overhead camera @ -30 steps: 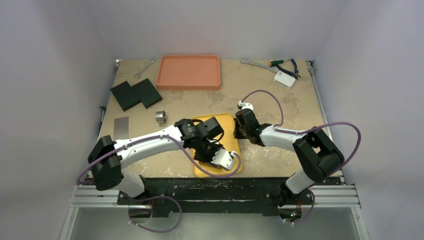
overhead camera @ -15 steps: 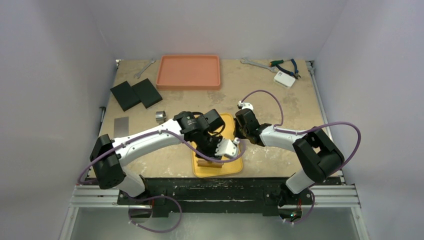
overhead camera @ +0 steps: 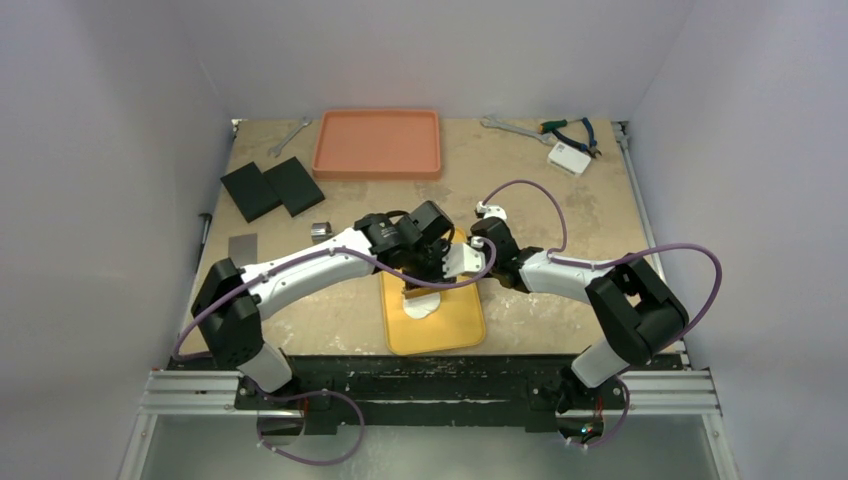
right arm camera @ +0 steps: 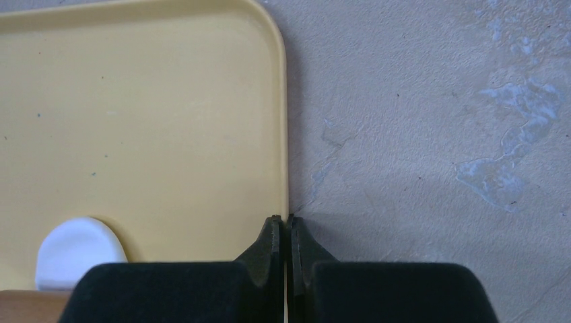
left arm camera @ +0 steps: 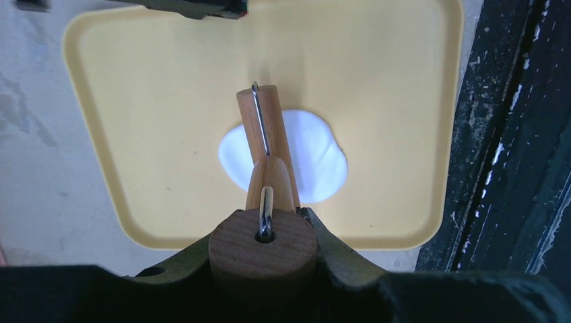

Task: Roll out the dumpling wrappers from the dough
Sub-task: Flatten out the dough on the work surface.

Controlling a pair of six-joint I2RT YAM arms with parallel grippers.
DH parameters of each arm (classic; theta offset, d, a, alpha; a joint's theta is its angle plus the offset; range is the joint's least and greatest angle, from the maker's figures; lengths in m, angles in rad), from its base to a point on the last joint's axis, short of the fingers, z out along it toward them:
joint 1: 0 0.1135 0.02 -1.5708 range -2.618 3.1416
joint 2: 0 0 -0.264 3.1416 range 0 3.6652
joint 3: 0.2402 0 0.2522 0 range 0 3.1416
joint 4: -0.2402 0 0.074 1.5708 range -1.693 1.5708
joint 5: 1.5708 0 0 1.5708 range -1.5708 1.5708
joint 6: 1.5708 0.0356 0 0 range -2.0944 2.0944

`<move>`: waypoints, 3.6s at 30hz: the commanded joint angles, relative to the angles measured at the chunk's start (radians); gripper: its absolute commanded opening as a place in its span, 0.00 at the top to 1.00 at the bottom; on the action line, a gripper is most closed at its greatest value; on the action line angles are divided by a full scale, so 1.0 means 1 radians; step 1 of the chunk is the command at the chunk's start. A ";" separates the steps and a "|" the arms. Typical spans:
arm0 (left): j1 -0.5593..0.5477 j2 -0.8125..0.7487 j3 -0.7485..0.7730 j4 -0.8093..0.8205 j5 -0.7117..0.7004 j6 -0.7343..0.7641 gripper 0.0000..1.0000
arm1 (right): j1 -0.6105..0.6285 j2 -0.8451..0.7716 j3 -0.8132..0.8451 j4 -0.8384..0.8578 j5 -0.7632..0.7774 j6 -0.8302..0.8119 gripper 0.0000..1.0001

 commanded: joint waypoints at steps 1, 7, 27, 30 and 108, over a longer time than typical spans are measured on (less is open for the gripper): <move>-0.004 0.026 -0.049 0.046 0.044 -0.016 1.00 | 0.001 0.007 -0.001 -0.017 0.028 -0.012 1.00; -0.044 0.048 -0.104 -0.076 0.215 0.086 1.00 | 0.001 0.006 -0.002 -0.015 0.028 -0.012 1.00; -0.083 0.029 -0.159 -0.271 0.361 0.255 1.00 | 0.001 0.013 0.003 -0.018 0.024 -0.014 1.00; -0.083 0.030 -0.160 -0.283 0.367 0.268 1.00 | 0.001 0.013 0.004 -0.018 0.022 -0.015 1.00; -0.113 0.009 -0.240 -0.333 0.423 0.311 1.00 | 0.001 0.013 0.004 -0.018 0.024 -0.015 1.00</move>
